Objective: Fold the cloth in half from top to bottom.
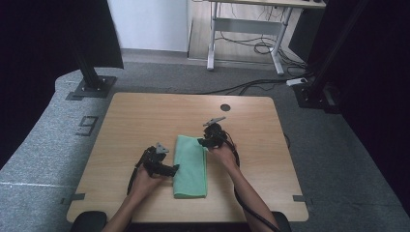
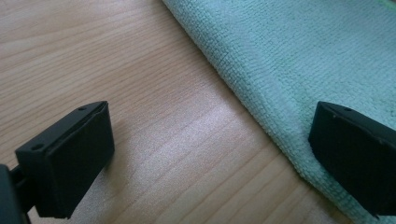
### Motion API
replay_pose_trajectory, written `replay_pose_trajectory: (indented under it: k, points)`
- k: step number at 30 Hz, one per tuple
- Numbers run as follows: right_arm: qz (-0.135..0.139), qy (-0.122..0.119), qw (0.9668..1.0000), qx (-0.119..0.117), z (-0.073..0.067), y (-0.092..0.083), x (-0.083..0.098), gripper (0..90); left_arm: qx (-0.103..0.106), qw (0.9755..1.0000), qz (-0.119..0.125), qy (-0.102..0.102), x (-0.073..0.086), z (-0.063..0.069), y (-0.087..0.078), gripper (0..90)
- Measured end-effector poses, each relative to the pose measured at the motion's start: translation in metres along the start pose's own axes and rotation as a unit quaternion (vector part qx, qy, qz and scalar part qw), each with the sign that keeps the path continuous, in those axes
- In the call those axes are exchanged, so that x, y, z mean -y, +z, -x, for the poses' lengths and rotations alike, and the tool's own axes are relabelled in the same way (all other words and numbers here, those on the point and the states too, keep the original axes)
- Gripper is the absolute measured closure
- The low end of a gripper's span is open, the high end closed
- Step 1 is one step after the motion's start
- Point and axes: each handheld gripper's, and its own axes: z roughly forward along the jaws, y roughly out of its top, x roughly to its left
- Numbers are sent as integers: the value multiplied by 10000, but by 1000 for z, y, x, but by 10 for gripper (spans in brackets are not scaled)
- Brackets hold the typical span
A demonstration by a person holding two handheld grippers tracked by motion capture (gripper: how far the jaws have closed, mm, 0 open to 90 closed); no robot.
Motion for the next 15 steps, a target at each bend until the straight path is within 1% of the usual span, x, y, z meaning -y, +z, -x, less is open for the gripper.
replay_pose_trajectory:
  k: [2, 4, 7, 8, 9, 10, 11, 12, 14, 15]
  points:
    - [-70, -53, 9999, 77, 3, 5, -1, 582, -5, 10000, -4, 0, 0, 0, 0, 3]
    - [-126, -81, 9998, 105, 4, 11, -1, 548, -3, 10000, 3, -10, 0, 0, 0, 3]
    - [-254, -172, 9993, 223, 5, 18, 1, 501, -5, 10000, 0, -7, 0, 0, 0, 3]
    - [-296, -185, 9991, 226, 5, 20, 2, 498, -5, 10000, 0, -7, 0, 0, 0, 3]
    - [-267, -163, 9993, 211, 5, 20, 3, 504, -5, 10000, 0, -8, 0, 0, 0, 3]
    - [-240, -119, 9995, 156, 7, 20, 4, 533, -4, 10000, 0, -9, 0, 0, 0, 3]
    - [-217, -38, 9997, 71, 8, 20, 5, 583, -4, 10000, -2, -8, 0, 0, 0, 3]
    - [-216, -70, 9997, 55, 7, 20, 5, 638, -3, 10000, -1, -8, 0, 0, 0, 3]
    - [-226, -99, 9997, -47, 6, 19, 5, 717, -3, 10000, -1, -9, 0, 0, 0, 3]
    - [-243, -77, 9996, -99, 5, 19, 4, 761, -3, 10000, -1, -10, 0, 0, 0, 3]
